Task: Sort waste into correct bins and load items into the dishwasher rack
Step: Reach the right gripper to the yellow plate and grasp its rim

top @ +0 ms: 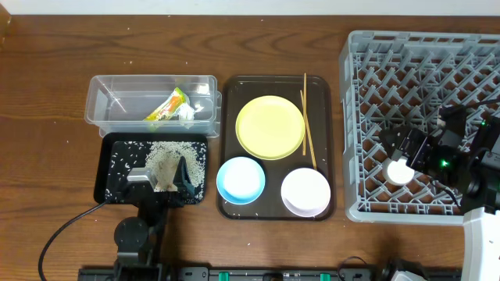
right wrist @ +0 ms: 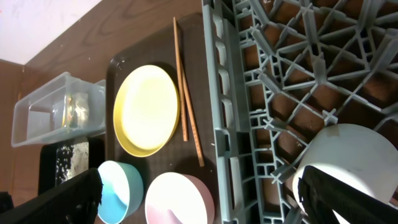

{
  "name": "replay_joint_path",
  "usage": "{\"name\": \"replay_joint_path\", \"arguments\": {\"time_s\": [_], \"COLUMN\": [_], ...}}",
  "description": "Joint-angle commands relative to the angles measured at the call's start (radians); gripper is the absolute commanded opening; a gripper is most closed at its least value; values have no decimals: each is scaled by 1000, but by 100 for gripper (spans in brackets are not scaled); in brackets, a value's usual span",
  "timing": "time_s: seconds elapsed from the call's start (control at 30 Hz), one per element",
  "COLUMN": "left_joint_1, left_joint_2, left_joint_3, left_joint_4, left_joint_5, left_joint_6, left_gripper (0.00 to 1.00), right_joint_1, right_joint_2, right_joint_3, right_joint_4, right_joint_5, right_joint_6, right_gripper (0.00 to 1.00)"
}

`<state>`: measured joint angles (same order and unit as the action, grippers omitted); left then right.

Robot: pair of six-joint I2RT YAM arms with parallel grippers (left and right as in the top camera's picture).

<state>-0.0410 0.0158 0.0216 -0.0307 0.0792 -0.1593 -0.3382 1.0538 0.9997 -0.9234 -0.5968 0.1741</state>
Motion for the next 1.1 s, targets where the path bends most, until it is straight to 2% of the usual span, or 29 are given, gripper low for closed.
{"name": "replay_joint_path", "arguments": {"time_s": [0.0,0.27,0.37,0.47,0.53,0.6,0.67,0.83,0.93,1.07], "left_joint_1": [3,3,3,3,3,3,3,3,3,3], "left_joint_2": [-4,-4,-4,-4,-4,-4,-4,-4,-4,-4], "left_joint_3": [-18,-18,-18,-18,-18,-18,-18,-18,-18,-18], "left_joint_4": [-32,-32,-32,-32,-32,-32,-32,-32,-32,-32], "left_joint_5": [11,11,11,11,11,11,11,11,11,11], "left_joint_6": [8,8,8,8,8,8,8,8,8,8], "left_gripper": [98,98,98,98,98,98,98,98,98,98], "right_joint_1": [-1,-1,-1,1,32,117,246,669,855,884], "right_joint_2": [1,1,1,2,10,14,16,68,159,284], "right_joint_3": [12,12,12,12,12,12,12,12,12,12], "right_joint_4": [-1,-1,13,70,112,136,150,201,275,371], "right_joint_5": [-5,-6,-11,-71,-154,-166,-64,411,644,666], "right_joint_6": [-11,-9,60,174,134,105,105,106,127,212], "right_gripper": [99,99,99,99,99,99,99,99,99,85]}}
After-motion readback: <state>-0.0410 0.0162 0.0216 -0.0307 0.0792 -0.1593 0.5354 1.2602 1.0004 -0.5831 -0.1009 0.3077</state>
